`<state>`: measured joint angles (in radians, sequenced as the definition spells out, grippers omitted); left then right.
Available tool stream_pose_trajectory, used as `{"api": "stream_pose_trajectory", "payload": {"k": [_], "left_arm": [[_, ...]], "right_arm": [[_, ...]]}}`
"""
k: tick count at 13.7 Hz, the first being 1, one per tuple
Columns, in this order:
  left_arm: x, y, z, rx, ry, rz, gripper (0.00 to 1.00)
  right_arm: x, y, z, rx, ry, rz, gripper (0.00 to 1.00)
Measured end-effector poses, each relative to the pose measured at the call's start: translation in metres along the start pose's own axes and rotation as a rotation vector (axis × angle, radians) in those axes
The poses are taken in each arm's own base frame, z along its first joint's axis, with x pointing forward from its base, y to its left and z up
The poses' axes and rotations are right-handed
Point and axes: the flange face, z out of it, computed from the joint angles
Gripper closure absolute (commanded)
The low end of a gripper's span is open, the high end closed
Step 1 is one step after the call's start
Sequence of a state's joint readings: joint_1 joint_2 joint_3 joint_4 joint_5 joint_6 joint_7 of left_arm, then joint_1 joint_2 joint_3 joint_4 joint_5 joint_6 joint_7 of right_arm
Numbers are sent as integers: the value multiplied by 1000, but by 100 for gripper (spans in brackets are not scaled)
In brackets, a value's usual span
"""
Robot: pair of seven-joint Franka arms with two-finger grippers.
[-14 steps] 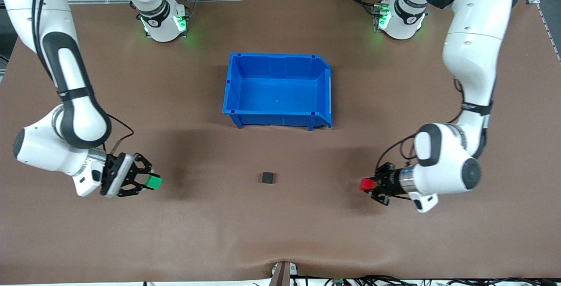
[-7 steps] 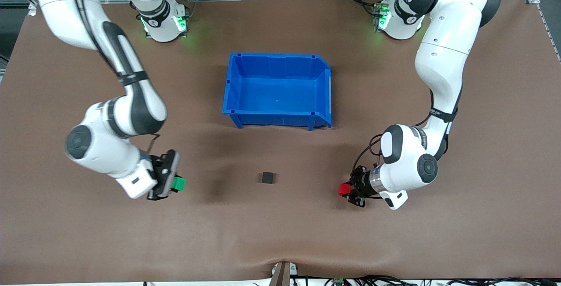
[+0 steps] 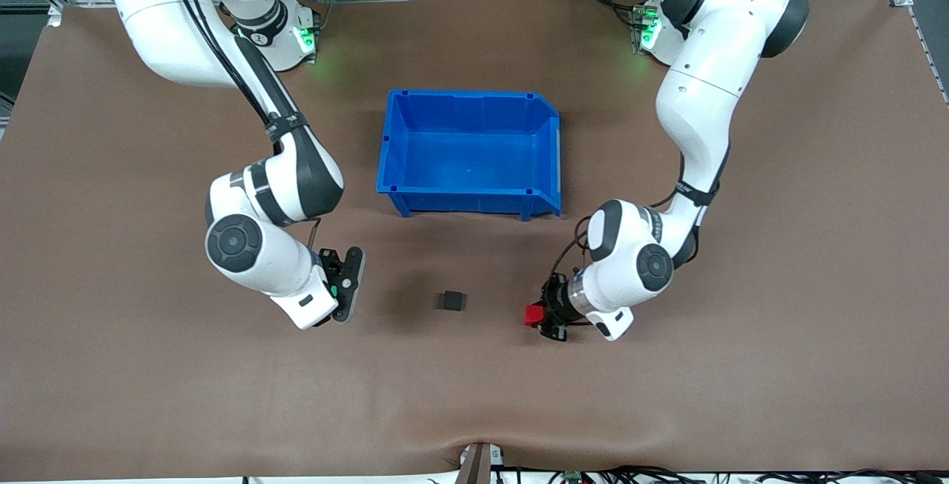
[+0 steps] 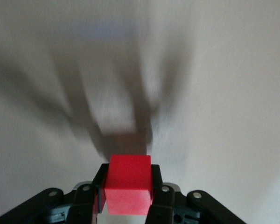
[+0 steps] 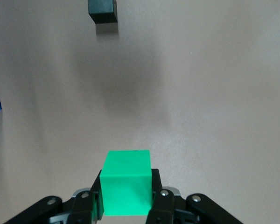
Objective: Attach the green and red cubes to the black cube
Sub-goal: 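Place the red cube against the black cube with the left gripper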
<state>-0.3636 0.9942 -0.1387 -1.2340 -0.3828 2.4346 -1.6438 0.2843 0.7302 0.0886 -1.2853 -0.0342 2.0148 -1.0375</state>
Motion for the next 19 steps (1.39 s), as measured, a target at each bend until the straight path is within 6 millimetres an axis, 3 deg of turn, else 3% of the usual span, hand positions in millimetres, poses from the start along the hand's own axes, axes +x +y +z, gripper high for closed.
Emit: {"api": "stream_pose_trajectory", "payload": {"k": [4,8,19], "left_arm": [[-23,-8,7,1,-20,-30,100],[-46,-24,34,-22,-28,-33,100],[-80,-35,51,-38,-60,-38,100]], "right_arm": [[18,-1,8,-4,-46,27,100],[15,1,11,-6,-68,30,100],[21,-4,16,-2,-83,28,100]]}}
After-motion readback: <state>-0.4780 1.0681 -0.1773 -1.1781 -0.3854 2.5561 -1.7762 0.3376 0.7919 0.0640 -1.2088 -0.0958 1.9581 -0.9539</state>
